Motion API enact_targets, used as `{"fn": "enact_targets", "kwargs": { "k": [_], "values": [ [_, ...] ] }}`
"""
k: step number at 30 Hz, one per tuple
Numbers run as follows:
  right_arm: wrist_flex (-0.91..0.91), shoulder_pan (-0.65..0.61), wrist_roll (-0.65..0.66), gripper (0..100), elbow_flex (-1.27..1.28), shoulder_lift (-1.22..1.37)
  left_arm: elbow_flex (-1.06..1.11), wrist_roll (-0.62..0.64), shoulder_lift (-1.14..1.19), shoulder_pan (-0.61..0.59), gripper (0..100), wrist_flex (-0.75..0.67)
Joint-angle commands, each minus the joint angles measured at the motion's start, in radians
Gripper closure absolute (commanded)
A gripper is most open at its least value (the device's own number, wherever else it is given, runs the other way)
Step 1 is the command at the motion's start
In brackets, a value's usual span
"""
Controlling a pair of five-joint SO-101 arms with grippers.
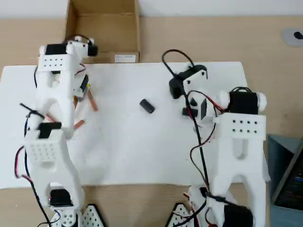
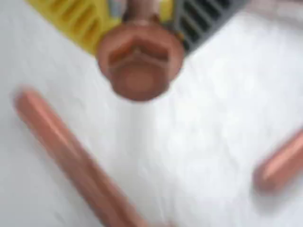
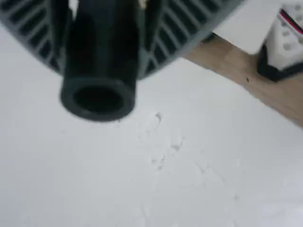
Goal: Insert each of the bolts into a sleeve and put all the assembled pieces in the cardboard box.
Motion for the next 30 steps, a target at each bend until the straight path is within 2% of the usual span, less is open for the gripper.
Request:
{"fn": "enact_targets", "kwargs": {
  "k": [1,3,8,15,19,25,30],
  "values": [
    [0.02,0.015,-0.044,98.8,-0.056,-0.09,-0.018,0.008,-0.185,0.028,99,0.063],
    [0.02,0.015,-0.049,98.8,-0.056,-0.147,-0.009,0.021,-0.245,0.043,99,0.084],
    [0.023,0.016,-0.049,98.8,-0.053,-0.289,0.114,0.198,-0.423,0.048,99,0.084],
    [0.021,0.016,-0.051,98.8,-0.013,-0.441,0.414,0.25,-0.731,0.107,99,0.078],
    [0.009,0.018,-0.121,98.9,0.104,-0.509,0.601,0.324,-0.917,0.138,99,-0.02],
    [-0.129,0.059,-0.25,98.9,0.22,-0.602,0.933,0.396,-1.211,0.14,99,-0.273],
    [-0.276,0.056,-0.402,98.9,0.366,-0.688,1.137,0.502,-1.431,0.14,100,-0.414]
  ]
}}
